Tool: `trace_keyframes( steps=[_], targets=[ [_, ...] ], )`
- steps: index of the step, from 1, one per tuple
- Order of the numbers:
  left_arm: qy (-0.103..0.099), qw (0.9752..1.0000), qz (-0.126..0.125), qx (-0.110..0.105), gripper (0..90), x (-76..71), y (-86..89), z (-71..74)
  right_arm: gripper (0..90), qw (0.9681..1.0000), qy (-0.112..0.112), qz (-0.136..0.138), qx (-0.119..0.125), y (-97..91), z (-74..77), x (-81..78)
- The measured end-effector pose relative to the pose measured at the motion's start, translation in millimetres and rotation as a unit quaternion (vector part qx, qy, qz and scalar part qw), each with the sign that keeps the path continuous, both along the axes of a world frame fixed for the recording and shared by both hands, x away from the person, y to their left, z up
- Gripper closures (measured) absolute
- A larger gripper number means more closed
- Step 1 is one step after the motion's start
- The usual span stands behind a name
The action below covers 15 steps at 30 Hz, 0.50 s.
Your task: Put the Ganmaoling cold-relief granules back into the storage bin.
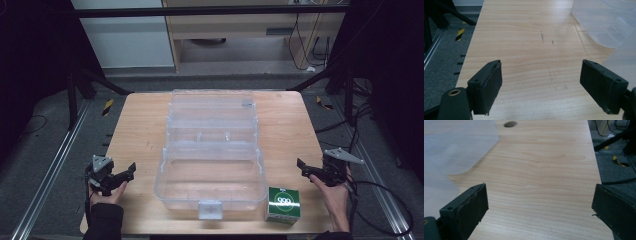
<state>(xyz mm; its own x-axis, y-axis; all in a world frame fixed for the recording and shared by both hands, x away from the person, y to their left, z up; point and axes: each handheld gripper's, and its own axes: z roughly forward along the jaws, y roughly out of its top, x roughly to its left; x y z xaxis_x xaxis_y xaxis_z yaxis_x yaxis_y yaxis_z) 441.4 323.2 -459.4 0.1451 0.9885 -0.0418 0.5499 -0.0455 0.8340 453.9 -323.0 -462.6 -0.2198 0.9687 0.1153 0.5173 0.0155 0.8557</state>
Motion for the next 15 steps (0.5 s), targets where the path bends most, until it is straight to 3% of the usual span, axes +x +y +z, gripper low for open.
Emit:
trace_keyframes(
  steps=[8,15],
  targets=[
    [0.001,1.0,-0.005,0.001,18.0,-4.6,0.1,-0.1,0.6,0.9996,-0.007,0.026,-0.004,0.3,13.8,-7.3],
    [0.013,0.9998,-0.011,0.011,17.8,-0.9,-1.8,-4.3,6.6,0.9968,-0.018,0.077,-0.007,10.4,31.2,-13.7]
  ],
)
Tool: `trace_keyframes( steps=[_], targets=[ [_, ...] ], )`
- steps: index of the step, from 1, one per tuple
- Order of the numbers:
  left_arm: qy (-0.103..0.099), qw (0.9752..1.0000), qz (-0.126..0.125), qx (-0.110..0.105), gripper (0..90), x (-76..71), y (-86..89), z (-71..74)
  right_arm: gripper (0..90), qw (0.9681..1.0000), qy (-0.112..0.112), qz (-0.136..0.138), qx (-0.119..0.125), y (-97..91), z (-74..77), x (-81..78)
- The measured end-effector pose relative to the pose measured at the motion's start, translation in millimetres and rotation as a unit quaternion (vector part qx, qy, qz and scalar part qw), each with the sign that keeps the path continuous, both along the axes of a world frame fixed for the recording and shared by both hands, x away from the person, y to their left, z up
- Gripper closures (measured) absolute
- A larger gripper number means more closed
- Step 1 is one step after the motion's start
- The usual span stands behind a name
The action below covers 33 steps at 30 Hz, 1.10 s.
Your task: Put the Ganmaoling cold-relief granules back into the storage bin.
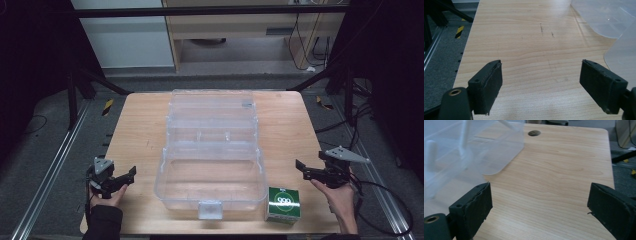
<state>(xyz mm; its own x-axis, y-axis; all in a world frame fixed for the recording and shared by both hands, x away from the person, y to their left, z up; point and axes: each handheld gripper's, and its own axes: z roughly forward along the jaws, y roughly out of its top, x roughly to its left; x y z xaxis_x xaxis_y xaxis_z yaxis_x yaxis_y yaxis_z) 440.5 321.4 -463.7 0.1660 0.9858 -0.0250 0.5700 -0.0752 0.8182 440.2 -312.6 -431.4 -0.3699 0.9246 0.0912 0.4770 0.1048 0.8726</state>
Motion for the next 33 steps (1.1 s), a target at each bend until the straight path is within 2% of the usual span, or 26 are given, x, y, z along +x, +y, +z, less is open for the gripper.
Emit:
trace_keyframes(
  steps=[4,5,7,10,16,19,25,27,31,32,33],
  targets=[
    [0.003,1.0,-0.003,0.001,17.8,0.8,-1.2,-0.6,7.0,0.9998,-0.004,0.015,-0.009,4.1,9.2,-1.7],
    [0.007,0.9999,-0.006,0.004,17.7,1.5,-2.1,-1.7,7.5,0.9995,-0.016,0.025,-0.01,6.6,16.7,-4.4],
    [0.009,0.9999,-0.006,0.004,17.7,1.7,-2.8,-2.2,7.9,0.9993,-0.022,0.028,-0.013,7.3,19.5,-5.6],
    [0.013,0.9999,-0.008,0.008,17.6,2.5,-3.8,-3.7,8.3,0.9983,-0.037,0.043,-0.017,12.2,32.4,-9.1],
    [0.015,0.9997,-0.01,0.014,17.5,2.7,-4.8,-4.7,8.0,0.9941,-0.044,0.083,-0.054,25.2,58.1,-13.2],
    [0.015,0.9997,-0.01,0.014,17.5,2.7,-5.0,-4.8,7.2,0.9899,-0.041,0.115,-0.072,31.8,69.7,-15.7],
    [0.015,0.9997,-0.009,0.015,17.5,3.3,-4.2,-5.4,5.4,0.9791,-0.024,0.171,-0.107,45.8,86.4,-21.8],
    [0.014,0.9997,-0.009,0.017,17.6,3.2,-4.5,-5.4,4.8,0.9739,-0.018,0.188,-0.125,50.7,88.8,-24.7],
    [0.015,0.9996,-0.011,0.021,17.6,3.1,-6.0,-5.4,4.3,0.9667,-0.006,0.21,-0.146,57.2,88.8,-29.7],
    [0.015,0.9996,-0.012,0.022,17.7,3.3,-6.3,-5.6,4.2,0.9638,0.001,0.218,-0.153,59.2,87.7,-31.2],
    [0.016,0.9995,-0.011,0.023,17.6,3.4,-6.6,-5.8,4.1,0.9626,0.004,0.221,-0.157,60.1,87.1,-31.8]
  ],
)
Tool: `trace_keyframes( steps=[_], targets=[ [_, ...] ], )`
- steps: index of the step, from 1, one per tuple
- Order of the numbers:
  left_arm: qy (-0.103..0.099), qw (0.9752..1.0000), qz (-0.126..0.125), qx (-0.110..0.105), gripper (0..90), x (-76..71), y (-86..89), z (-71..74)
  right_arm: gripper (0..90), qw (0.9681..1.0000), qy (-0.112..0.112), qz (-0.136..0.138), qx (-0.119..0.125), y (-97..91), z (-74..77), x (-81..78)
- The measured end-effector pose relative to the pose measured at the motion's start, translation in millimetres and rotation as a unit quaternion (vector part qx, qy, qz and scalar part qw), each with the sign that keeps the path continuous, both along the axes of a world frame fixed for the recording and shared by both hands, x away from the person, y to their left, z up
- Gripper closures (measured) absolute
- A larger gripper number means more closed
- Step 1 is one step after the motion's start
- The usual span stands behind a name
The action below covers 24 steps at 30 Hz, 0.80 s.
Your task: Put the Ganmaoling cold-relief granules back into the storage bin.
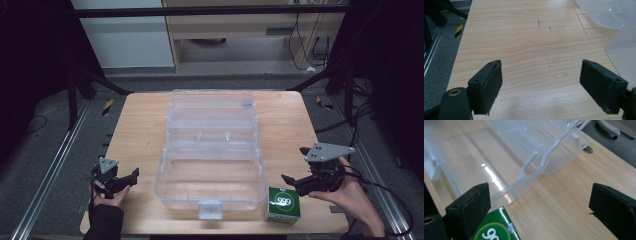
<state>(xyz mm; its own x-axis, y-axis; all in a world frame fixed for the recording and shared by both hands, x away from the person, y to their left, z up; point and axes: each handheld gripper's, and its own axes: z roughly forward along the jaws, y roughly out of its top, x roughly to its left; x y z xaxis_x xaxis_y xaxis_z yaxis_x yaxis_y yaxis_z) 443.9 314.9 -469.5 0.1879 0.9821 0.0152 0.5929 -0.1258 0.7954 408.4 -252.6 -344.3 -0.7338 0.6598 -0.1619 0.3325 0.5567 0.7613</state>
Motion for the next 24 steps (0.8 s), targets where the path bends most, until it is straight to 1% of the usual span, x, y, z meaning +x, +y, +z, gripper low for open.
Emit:
trace_keyframes(
  steps=[5,10,11,13,15,19,22,24],
  targets=[
    [0.002,1.0,-0.003,0.004,17.7,0.5,-1.1,-0.4,4.3,0.9995,0.02,0.012,-0.02,3.3,-4.6,-2.0],
    [0.002,1.0,-0.003,0.005,17.7,0.7,-1.1,-0.7,4.3,0.998,0.037,0.026,-0.043,7.2,-8.8,-4.6],
    [0.002,1.0,-0.003,0.006,17.7,0.7,-1.1,-0.7,4.4,0.9972,0.043,0.031,-0.052,8.6,-10.0,-5.6],
    [0.003,1.0,-0.002,0.007,17.7,0.6,-1.3,-0.7,4.2,0.9963,0.048,0.036,-0.061,10.1,-11.7,-6.0],
    [0.003,1.0,-0.003,0.008,17.7,0.5,-1.3,-0.4,4.1,0.9949,0.055,0.039,-0.075,12.4,-13.9,-6.7],
    [0.002,1.0,-0.003,0.008,17.6,0.4,-1.5,-0.4,3.7,0.9925,0.07,0.052,-0.086,15.6,-19.2,-8.2],
    [0.002,0.9999,-0.004,0.009,17.6,0.6,-1.8,-0.5,2.9,0.9896,0.083,0.063,-0.099,17.9,-23.5,-10.7],
    [0.001,1.0,-0.003,0.009,17.7,0.6,-2.1,-0.6,2.9,0.9883,0.088,0.068,-0.104,19.1,-25.9,-11.8]
  ],
)
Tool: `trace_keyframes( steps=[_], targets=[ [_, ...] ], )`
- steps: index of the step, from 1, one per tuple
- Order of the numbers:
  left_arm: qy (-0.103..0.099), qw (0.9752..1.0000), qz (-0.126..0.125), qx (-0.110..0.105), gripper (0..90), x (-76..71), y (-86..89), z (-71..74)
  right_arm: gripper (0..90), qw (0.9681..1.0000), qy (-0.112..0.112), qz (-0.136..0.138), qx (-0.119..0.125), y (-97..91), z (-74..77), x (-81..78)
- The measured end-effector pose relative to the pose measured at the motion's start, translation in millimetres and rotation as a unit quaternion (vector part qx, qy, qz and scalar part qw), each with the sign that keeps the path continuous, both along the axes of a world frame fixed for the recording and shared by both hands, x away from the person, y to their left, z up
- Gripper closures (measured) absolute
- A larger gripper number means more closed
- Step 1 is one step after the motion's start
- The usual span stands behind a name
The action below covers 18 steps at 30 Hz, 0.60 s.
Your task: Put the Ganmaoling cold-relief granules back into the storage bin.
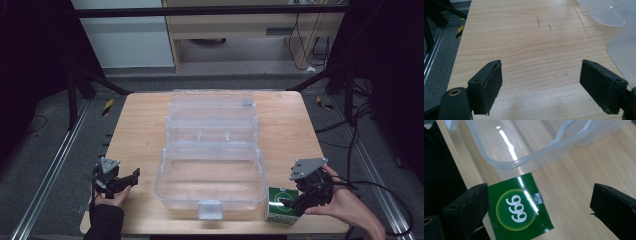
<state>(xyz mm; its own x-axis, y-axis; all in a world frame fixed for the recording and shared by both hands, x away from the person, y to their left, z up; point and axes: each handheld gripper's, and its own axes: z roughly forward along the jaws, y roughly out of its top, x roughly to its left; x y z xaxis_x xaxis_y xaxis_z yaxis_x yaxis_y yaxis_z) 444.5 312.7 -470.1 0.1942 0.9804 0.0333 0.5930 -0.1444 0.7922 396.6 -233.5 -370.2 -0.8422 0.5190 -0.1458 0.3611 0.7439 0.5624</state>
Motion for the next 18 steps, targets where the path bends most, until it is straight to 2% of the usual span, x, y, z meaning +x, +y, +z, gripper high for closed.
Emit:
trace_keyframes(
  steps=[18],
  targets=[
    [0.0,1.0,-0.001,0.002,17.7,-0.1,-0.1,0.2,2.1,0.9975,0.033,0.034,-0.053,9.6,-23.9,-3.7]
  ],
)
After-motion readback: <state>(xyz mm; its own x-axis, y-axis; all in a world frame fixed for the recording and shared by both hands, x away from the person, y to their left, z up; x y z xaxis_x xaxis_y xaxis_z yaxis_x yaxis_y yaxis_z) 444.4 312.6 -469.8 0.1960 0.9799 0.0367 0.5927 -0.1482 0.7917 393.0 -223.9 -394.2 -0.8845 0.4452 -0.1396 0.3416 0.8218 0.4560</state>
